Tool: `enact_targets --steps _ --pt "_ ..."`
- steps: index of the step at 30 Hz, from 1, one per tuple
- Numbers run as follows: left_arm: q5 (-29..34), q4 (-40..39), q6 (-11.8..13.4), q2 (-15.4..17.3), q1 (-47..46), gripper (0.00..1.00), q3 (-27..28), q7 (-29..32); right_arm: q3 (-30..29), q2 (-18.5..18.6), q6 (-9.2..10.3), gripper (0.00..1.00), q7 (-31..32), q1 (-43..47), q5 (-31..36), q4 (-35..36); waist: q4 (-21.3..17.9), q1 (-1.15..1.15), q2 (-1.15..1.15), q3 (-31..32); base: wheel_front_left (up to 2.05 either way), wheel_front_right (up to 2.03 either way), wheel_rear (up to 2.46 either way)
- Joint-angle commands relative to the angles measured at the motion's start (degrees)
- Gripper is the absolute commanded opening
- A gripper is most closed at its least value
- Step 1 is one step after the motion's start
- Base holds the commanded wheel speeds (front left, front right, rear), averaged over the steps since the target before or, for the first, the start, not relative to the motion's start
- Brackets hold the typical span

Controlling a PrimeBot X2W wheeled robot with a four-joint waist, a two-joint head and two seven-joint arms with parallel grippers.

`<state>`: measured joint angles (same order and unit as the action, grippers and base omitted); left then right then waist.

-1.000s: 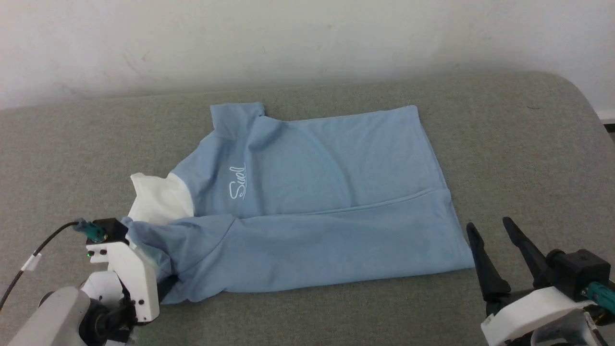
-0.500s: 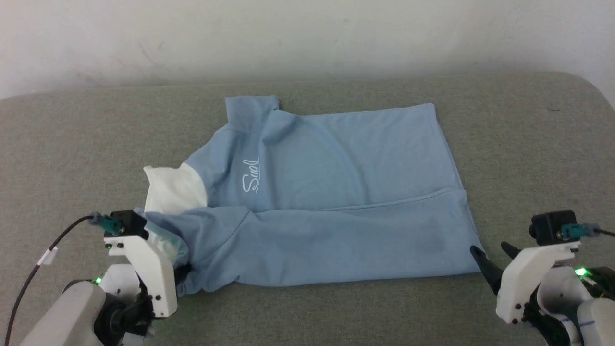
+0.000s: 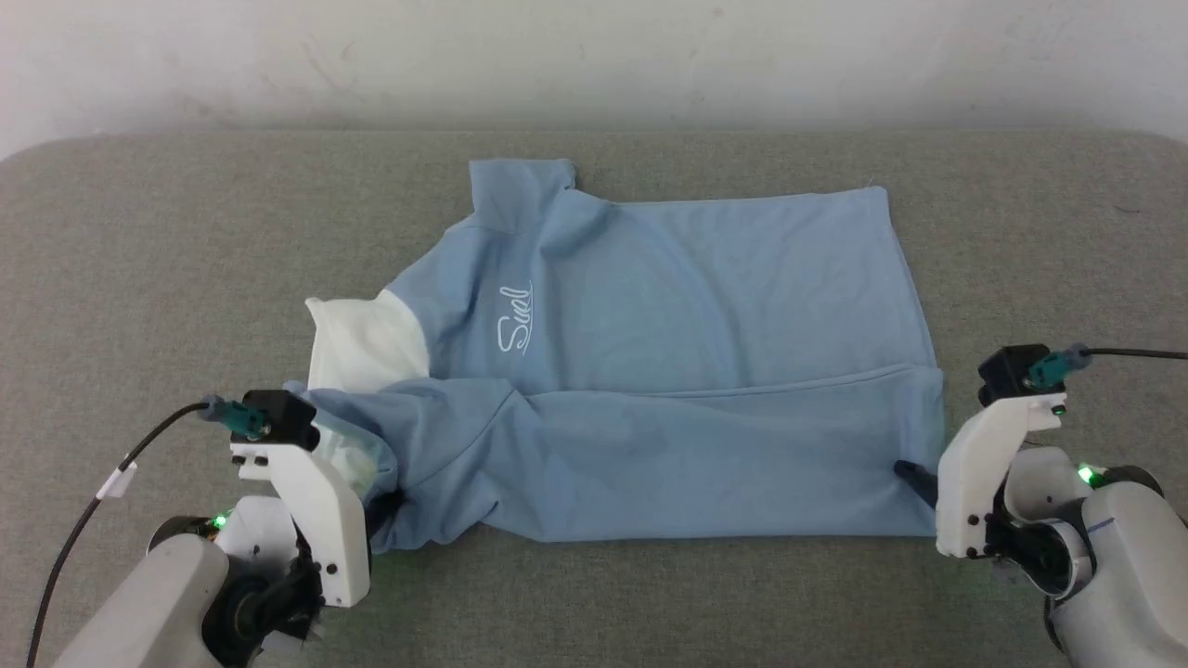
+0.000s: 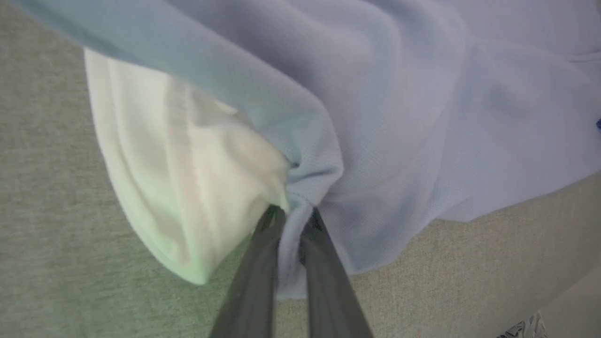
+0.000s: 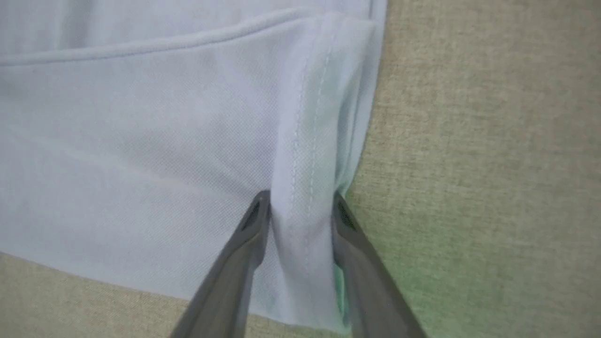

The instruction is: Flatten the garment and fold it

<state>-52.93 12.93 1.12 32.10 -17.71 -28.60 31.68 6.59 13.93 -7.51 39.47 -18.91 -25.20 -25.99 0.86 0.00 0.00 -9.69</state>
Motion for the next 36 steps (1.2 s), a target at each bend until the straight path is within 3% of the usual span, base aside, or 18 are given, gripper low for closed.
enact_targets --steps 1,10,16,25,31,32,33,34,36 --pt "0.05 -0.19 0.11 -0.18 0.31 0.0 -0.31 -0.25 1.94 -1.68 0.02 0.0 1.77 1.95 -0.83 -2.65 -0.01 0.0 0.0 0.08 0.0 0.0 0.0" --pt "-0.49 -2.28 0.66 2.01 2.42 0.0 1.47 -1.91 4.2 0.66 0.02 0.0 -2.93 0.4 -1.96 1.66 -1.39 0.0 0.0 5.01 0.0 0.0 0.0" --pt "-0.26 -8.6 3.81 5.07 6.65 0.0 3.15 -2.45 6.43 2.98 0.02 0.0 -5.76 3.18 -3.04 6.5 -1.52 0.0 0.0 10.0 0.0 0.0 0.0" --pt "-2.32 -17.27 10.06 9.99 18.25 0.0 5.62 -1.01 6.2 5.11 0.02 0.0 -4.86 12.7 -4.45 14.63 -1.02 0.0 0.0 14.04 0.0 0.0 0.0" --pt "-5.2 -15.12 11.43 8.21 24.32 0.0 5.75 -1.96 3.75 3.62 0.02 0.04 -5.01 19.33 -3.43 14.97 -0.81 0.0 0.0 13.45 0.0 0.0 0.0" --pt "-5.43 -14.05 11.5 7.38 24.51 0.44 5.66 -2.44 3.52 3.1 0.02 0.22 -5.45 20.2 -2.95 14.52 -0.75 0.0 0.0 13.27 0.0 0.0 0.0" --pt "-5.8 -13.15 11.35 6.49 24.42 1.0 5.66 -2.93 3.3 2.54 0.02 0.44 -6.17 20.93 -2.49 14.13 -0.71 0.0 0.0 13.02 0.0 0.0 0.0" --pt "-6.07 -12.18 11.23 5.68 24.16 1.0 5.85 -3.61 3.07 1.82 0.02 1.0 -6.92 21.57 -2.38 13.76 -0.73 0.0 0.0 12.82 0.0 0.0 0.0" --pt "-5.68 -10.5 10.91 5.12 23.36 1.0 5.92 -4.65 3.05 1.07 0.02 1.0 -9.43 22.26 -1.67 14.09 -0.84 0.0 0.0 12.38 0.0 0.0 0.0"
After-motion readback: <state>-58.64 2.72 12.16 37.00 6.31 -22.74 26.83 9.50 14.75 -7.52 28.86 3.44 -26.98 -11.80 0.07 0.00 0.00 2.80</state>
